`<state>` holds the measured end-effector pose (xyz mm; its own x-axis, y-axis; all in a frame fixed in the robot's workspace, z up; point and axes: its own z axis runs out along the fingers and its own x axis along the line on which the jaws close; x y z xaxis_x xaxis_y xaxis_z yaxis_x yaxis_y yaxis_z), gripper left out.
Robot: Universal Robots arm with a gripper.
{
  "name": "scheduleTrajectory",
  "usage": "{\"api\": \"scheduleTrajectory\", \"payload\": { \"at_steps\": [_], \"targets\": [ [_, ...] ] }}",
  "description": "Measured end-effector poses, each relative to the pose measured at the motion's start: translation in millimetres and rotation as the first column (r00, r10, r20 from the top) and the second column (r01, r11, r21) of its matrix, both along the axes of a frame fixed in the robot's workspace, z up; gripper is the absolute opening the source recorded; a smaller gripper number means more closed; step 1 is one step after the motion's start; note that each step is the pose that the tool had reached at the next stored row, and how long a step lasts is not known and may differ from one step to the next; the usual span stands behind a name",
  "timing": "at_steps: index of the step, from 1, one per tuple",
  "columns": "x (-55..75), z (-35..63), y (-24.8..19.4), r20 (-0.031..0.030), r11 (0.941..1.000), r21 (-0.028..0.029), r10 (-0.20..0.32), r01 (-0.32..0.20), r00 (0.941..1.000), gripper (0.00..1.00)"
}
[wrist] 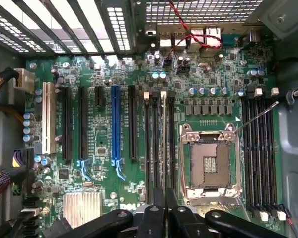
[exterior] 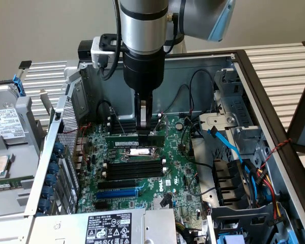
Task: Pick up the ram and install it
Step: 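Pick up the ram and move it above insertion slot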
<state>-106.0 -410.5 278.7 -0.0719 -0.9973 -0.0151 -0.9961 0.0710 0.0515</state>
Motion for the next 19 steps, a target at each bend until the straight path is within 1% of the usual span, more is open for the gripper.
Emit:
{"api": "scheduleTrajectory", "payload": {
  "at_steps": [3, 7, 15, 19],
  "targets": [
    [-2.2, -2.5, 0.0, 0.0068, 1.0000, -0.0011, 0.004, -0.004, 1.0000, 0.13],
    [-5.1, -6.5, 0.0, 0.0124, 0.9999, -0.0021, 0.016, -0.016, 0.9998, 0.13],
    [-7.7, -15.8, 0.0, 0.0225, 0.9979, -0.0030, 0.065, -0.065, 0.9976, 0.13],
    [-9.5, -20.2, 0.0, 0.0293, 0.9969, -0.0039, 0.078, -0.078, 0.9965, 0.13]
  ]
}}
